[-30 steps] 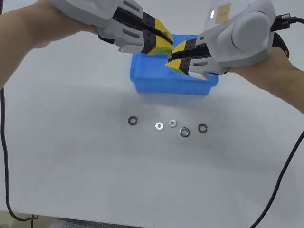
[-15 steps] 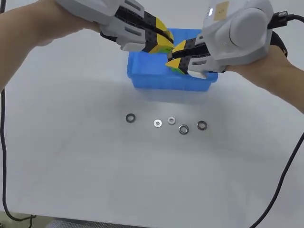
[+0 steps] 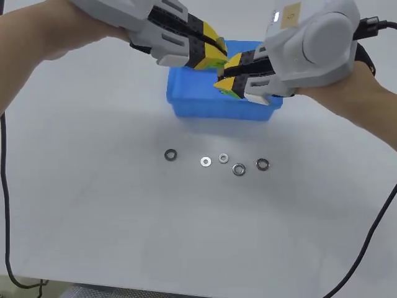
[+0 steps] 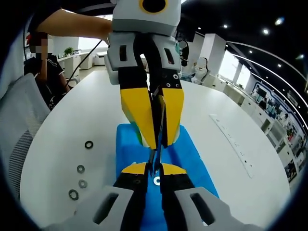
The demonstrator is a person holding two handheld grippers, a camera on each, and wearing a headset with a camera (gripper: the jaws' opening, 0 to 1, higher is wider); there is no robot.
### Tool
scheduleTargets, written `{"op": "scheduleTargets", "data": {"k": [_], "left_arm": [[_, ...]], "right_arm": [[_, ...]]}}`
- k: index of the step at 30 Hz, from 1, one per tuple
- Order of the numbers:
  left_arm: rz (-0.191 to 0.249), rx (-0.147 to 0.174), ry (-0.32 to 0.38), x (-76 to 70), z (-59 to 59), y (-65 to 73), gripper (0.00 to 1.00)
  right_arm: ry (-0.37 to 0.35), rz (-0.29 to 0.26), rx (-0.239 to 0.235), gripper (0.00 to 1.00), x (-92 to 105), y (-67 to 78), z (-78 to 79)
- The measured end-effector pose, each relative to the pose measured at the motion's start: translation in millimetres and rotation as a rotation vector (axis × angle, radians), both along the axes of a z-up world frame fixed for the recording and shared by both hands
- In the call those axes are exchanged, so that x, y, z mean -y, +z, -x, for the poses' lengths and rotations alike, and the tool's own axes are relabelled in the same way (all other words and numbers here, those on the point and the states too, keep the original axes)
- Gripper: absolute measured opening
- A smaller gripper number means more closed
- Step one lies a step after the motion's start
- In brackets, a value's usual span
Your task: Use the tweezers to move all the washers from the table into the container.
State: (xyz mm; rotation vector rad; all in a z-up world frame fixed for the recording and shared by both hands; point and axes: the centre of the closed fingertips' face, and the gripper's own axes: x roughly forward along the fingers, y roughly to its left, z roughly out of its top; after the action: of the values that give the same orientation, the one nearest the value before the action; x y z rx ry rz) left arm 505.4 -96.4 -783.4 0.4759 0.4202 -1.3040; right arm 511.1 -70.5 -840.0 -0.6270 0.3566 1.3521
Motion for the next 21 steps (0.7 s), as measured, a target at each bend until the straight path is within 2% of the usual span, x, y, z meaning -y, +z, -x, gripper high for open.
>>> {"op": "scheduleTargets", "data": {"k": [14,21], "left_arm": [[0.022,0.043,0.000,3.6,22.2,26.5,0.08],[0.027,0.067,0.010,2.3,38.0,40.9,0.08]], "right_arm": [[0.000,-0.028,0.016,0.09,3.1,27.2,20.6],[0.006,-0.048,0.028,0.09,1.7,42.4,34.5]]}}
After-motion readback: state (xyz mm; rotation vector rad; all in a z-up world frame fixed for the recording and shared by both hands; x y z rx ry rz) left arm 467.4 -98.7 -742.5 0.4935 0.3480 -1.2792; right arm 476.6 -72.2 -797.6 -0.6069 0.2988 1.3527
